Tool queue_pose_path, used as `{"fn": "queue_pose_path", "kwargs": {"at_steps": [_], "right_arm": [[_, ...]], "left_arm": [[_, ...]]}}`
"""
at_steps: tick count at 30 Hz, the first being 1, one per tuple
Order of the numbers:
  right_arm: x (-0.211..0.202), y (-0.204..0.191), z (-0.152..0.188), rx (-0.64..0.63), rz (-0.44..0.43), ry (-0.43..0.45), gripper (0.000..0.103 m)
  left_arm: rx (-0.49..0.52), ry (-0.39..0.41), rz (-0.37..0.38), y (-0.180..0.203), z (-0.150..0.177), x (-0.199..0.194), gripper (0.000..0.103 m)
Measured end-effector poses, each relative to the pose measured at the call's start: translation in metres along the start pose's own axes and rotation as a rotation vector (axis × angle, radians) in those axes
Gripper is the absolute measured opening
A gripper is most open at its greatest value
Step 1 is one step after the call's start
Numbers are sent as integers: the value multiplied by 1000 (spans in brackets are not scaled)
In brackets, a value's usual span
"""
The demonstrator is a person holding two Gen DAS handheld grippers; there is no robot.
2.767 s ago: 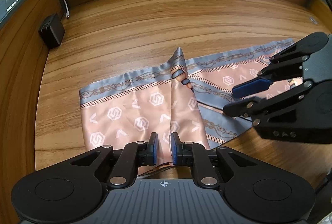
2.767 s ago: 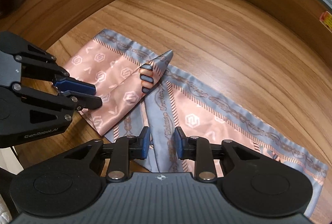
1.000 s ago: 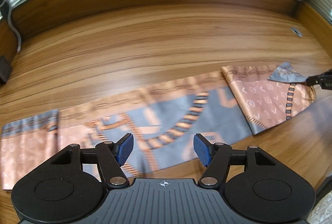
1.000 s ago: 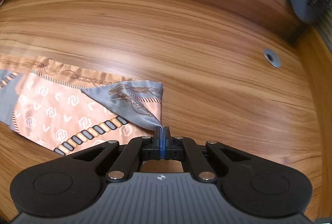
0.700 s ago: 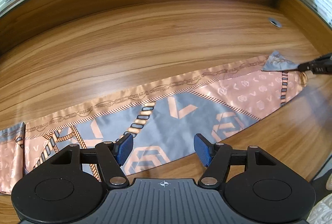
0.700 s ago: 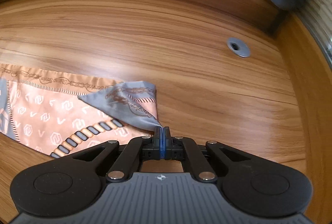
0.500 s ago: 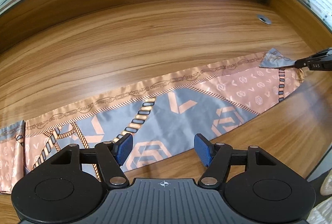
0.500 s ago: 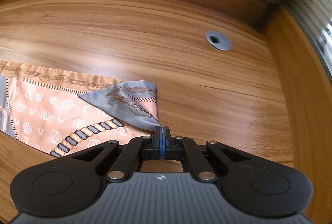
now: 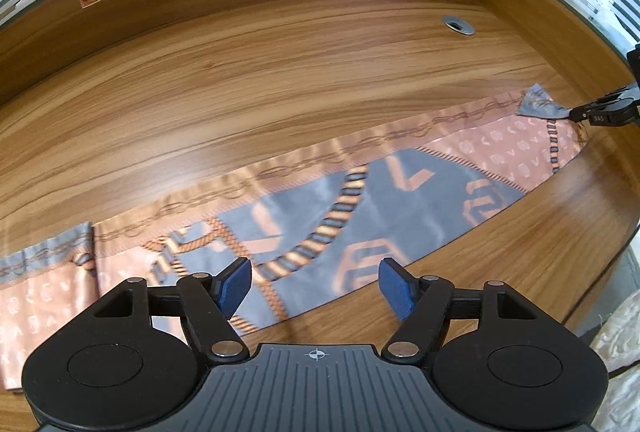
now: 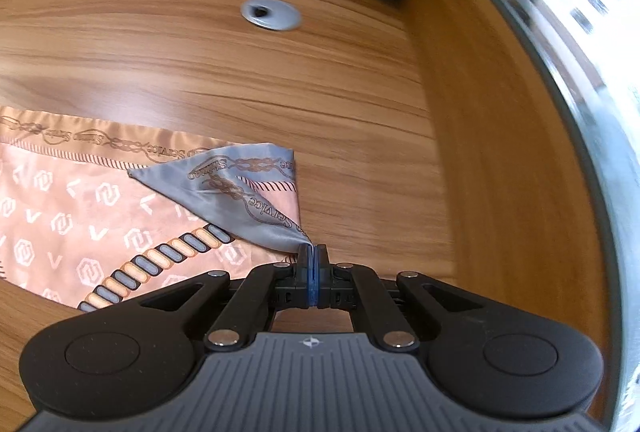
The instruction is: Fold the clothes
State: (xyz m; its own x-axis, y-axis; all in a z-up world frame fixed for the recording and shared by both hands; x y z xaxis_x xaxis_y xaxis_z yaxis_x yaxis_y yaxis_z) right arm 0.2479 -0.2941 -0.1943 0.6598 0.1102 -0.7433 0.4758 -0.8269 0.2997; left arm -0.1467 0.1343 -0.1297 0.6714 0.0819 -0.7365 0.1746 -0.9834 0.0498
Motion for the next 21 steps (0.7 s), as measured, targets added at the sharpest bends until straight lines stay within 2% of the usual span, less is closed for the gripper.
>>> {"fn": "queue_pose_path", "kwargs": {"at_steps": [6,11,13,14,15,21], "right_arm": [[9,32,12,28,74,-26,0],[9,37,13,47,86,-27,3],[3,33,10,59,72,-17,9],[-1,30,8,67,65,-10,20],[-5,26,6,74,57,-4,24],[-28,-4,-4,102,-7,24,26]], "left_arm": [[2,17,-4,5,-8,5,73],[-3,32,-20,5,-12,7,73],[-16,39,-48,-4,-9,4,73],[-22,42,-62,-8,-8,2,73],[-29,46,-76,-12,-6,0,73],[-68,66,-160,-37,2,-11,73]]}}
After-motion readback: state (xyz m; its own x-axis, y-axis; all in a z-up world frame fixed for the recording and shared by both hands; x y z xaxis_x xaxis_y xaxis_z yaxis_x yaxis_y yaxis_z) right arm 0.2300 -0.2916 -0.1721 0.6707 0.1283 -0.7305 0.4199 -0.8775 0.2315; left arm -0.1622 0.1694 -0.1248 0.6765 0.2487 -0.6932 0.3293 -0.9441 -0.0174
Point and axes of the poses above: each gripper's, at about its wrist camera, not at the fingertips, and x roughly the way its jaws point, y to its right, z to its underside, the point moved 5 cm from there along x, roughly the way its jaws point, and after that the axes turned 13 degrees about y, right-handed, at the moved point
